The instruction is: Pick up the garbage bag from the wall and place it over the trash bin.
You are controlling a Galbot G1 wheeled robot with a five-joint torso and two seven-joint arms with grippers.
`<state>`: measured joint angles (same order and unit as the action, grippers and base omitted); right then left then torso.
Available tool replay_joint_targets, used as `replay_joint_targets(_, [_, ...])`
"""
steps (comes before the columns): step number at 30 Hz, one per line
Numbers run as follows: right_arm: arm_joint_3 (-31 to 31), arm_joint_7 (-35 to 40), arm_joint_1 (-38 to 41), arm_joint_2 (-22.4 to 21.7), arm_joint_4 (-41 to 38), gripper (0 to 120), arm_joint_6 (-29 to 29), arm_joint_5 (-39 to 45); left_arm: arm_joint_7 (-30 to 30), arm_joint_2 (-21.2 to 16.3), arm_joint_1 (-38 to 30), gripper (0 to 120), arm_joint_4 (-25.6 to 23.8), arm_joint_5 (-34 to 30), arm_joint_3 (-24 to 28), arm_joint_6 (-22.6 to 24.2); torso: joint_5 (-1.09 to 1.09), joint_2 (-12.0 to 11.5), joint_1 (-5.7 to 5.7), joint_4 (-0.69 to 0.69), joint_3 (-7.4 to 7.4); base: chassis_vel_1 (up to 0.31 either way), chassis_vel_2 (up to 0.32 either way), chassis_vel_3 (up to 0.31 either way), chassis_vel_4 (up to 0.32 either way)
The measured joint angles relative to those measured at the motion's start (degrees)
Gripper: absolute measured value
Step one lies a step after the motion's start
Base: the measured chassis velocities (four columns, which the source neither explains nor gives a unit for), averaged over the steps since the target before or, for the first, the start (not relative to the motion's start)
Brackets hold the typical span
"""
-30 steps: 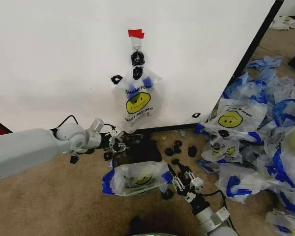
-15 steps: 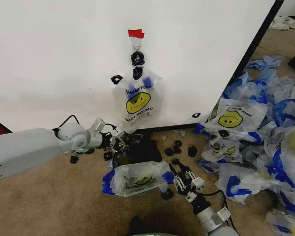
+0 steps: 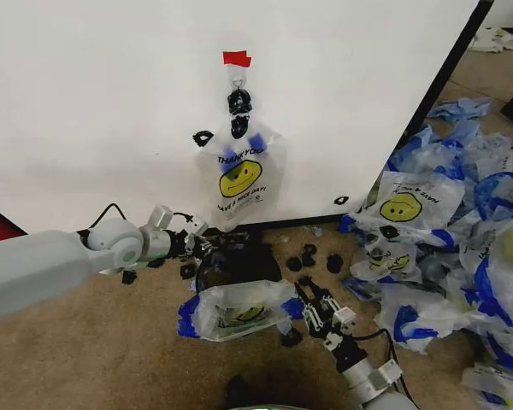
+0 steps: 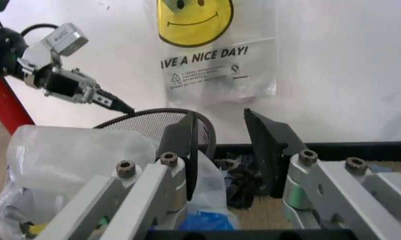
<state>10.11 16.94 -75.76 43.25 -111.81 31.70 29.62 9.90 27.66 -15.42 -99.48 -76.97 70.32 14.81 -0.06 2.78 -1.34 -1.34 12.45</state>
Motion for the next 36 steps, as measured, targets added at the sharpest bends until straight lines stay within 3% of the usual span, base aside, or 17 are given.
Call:
replay_joint_targets(11, [0.0,-0.2,-0.3,0.2,0.0,26,0.2,0.0,-1.4,0.3,0.6,0,-1.7,-0.1,-1.0,-0.9,0.0,0.0,0.0,-0.02,0.0,0.0,0.0,0.0,0.0])
replay_joint_targets(15, [-0.2,-0.2,-0.4,0.1,-0.1,25,0.2,0.0,-1.7,-0.7,0.4,18,-4.2,-0.9,-2.6,-1.0,0.01,0.0,0.0,0.0,0.0,0.0,0.0,0.0,0.0])
replay_joint_targets(19, [-0.2,-0.2,-0.3,0.1,-0.3,25,0.1,0.0,-1.8,-0.9,0.4,28,-4.5,-0.9,-3.2,-1.0,0.02,0.0,0.0,-0.01,0.0,0.0,0.0,0.0,0.0])
replay_joint_targets(36, [-0.5,-0.2,-0.5,0.1,-0.2,22,0.0,0.2,1.5,0.6,2.9,93,3.5,3.7,-2.5,-1.4,0.0,0.0,0.0,-0.01,0.0,0.0,0.0,0.0,0.0])
